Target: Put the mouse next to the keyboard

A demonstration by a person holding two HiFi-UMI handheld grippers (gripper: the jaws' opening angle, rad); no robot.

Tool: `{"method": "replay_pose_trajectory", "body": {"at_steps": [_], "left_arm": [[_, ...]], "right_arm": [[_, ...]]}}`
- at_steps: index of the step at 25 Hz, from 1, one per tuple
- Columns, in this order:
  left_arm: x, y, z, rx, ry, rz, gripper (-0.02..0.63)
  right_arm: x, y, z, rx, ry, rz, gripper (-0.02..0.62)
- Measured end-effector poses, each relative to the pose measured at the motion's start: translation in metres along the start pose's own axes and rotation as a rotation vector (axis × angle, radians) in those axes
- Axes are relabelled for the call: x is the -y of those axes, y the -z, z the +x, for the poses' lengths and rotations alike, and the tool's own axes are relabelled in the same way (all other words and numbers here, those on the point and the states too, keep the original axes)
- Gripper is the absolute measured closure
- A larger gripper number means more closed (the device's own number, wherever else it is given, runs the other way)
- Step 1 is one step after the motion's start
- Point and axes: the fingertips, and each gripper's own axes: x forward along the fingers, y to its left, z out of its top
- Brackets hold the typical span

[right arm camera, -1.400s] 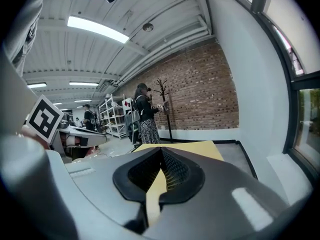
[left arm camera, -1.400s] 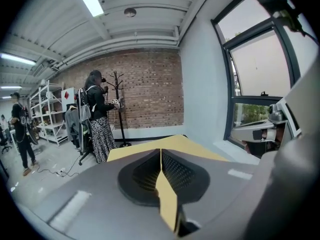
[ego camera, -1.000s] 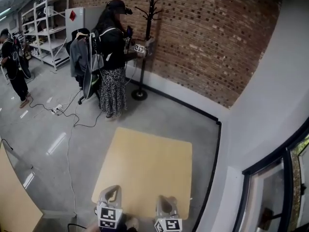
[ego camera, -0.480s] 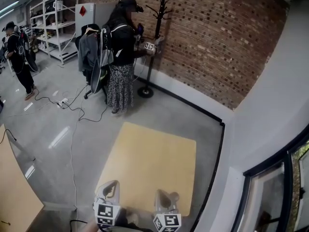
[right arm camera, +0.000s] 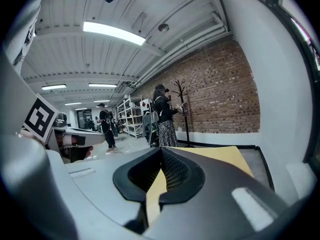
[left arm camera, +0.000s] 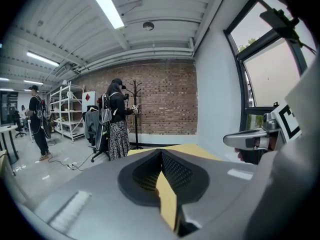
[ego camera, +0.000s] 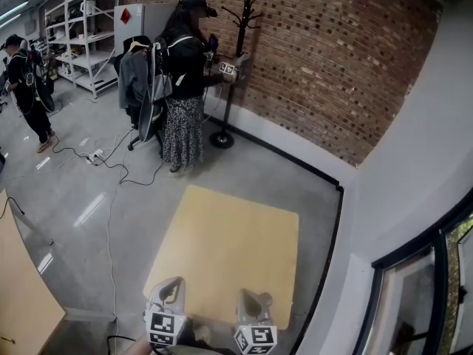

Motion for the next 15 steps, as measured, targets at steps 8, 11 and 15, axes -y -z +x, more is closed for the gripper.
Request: {"method": "replay_pose_trajectory", "body": {"at_steps": [8, 11, 15], "left_arm": [[0.0035, -0.0020, 0.0035, 0.002, 0.004, 0.001, 0.606], [0.0045, -0.0015, 0.0044, -0.001, 0.006, 0.002, 0.606], [0.0055, -0.0010, 0.0052, -0.008, 0.011, 0.003, 0.606]], "right_arm": [[0.0020, -0.0047, -0.0010, -0.007, -0.004, -0.014, 0.581], [0.0024, -0.0042, -0.0002, -0.007, -0.006, -0.012, 0.581], [0.0031, -0.0033, 0.0004, -0.010, -0.006, -0.010, 0.581]]}}
